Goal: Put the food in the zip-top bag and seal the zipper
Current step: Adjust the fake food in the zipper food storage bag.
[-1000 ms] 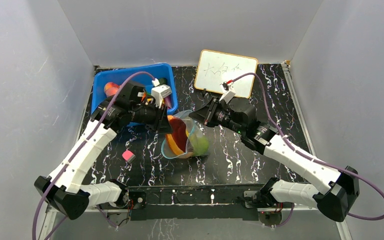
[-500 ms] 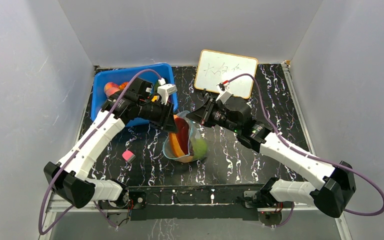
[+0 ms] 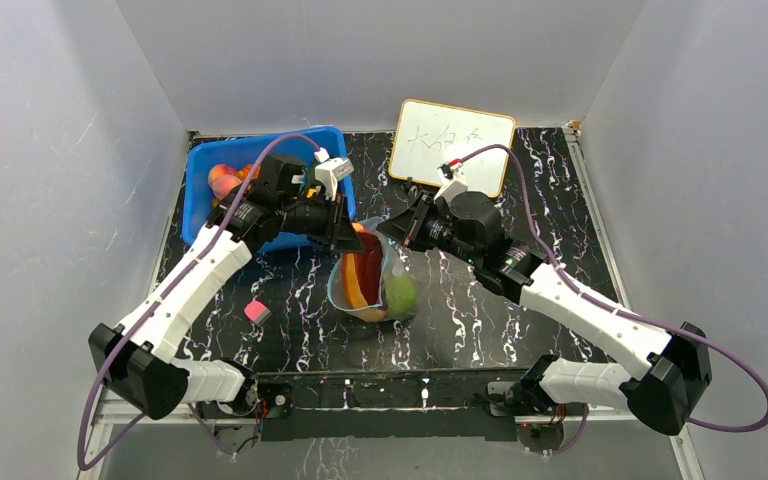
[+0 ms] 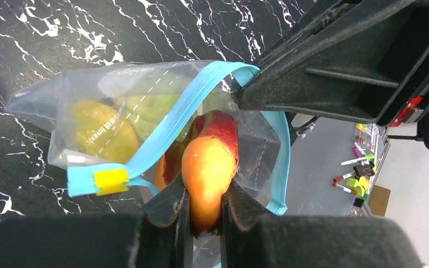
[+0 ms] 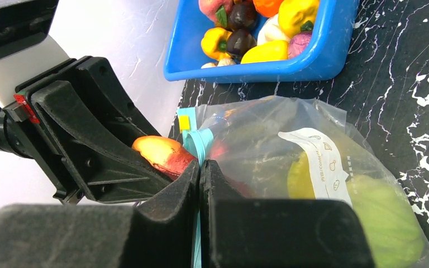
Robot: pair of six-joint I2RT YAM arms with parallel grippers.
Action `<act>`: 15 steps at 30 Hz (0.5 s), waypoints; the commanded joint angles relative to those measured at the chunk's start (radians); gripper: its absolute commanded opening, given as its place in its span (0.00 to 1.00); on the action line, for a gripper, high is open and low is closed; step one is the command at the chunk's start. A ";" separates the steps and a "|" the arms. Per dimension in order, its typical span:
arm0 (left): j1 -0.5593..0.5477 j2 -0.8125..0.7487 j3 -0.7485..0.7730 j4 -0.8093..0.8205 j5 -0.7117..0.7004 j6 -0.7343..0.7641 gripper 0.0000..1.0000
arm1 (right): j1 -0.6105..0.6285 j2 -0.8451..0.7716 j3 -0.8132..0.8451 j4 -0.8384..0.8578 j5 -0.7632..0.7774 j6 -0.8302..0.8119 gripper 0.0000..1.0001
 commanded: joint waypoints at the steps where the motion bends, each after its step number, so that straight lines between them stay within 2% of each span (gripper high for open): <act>1: -0.005 0.010 0.078 -0.015 -0.031 -0.048 0.00 | -0.003 -0.024 0.031 0.056 0.000 0.013 0.00; 4: -0.005 0.051 0.151 -0.097 -0.041 -0.046 0.00 | -0.003 -0.021 0.027 0.067 0.004 0.044 0.00; 8: -0.008 0.045 0.165 -0.174 -0.029 -0.017 0.00 | -0.003 -0.013 0.039 0.048 0.041 0.061 0.00; 12: -0.008 0.054 0.203 -0.338 -0.113 0.041 0.00 | -0.003 0.000 0.082 0.008 0.045 0.054 0.00; 15: -0.019 0.071 0.247 -0.374 -0.082 0.047 0.00 | -0.003 0.011 0.094 0.010 0.039 0.052 0.00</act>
